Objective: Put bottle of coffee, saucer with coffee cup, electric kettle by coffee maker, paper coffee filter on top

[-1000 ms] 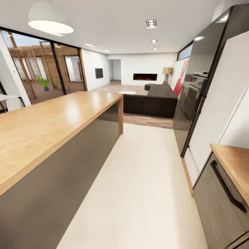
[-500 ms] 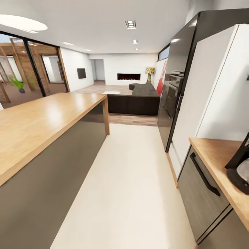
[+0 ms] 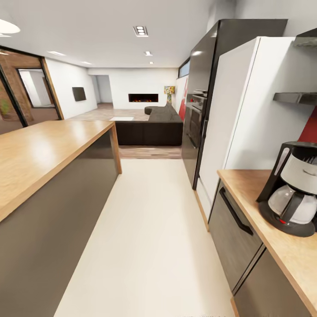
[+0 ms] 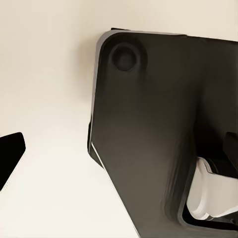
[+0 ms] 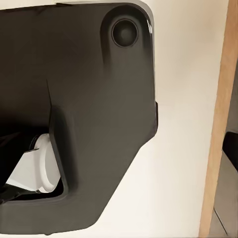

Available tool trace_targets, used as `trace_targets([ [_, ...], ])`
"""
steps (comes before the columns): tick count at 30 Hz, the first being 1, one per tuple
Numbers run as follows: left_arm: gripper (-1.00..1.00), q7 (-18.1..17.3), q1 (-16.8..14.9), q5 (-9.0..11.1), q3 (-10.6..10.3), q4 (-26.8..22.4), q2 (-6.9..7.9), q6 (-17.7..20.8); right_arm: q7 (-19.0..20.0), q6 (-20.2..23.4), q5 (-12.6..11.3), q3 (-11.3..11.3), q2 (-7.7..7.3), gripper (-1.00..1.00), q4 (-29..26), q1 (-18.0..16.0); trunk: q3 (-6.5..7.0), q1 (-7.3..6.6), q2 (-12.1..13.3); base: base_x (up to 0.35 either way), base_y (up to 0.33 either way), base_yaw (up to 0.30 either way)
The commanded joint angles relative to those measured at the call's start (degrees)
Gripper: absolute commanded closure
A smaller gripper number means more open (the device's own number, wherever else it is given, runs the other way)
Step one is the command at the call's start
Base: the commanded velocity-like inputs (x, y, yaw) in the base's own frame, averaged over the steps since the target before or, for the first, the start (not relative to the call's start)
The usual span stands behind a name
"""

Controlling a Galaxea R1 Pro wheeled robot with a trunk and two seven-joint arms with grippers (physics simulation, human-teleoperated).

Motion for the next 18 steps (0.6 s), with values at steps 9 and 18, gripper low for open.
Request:
trace_targets([
  [9, -1.0, -0.14, 0.01, 0.38, 0.12, -0.05, -0.15, -0.1, 0.03, -0.14, -0.59, 0.05, 0.01, -1.0, -0.02, -0.01, 0.06, 0.03, -0.1, 0.0, 0.0, -0.3],
  [18, -1.0, -0.93, 0.01, -0.24, -0.7, -0.05, 0.02, 0.0, 0.03, -0.14, -0.51, 0.05, 0.04, -1.0, -0.02, -0.01, 0.24, 0.03, -0.1, 0.0, 0.062, -0.3],
])
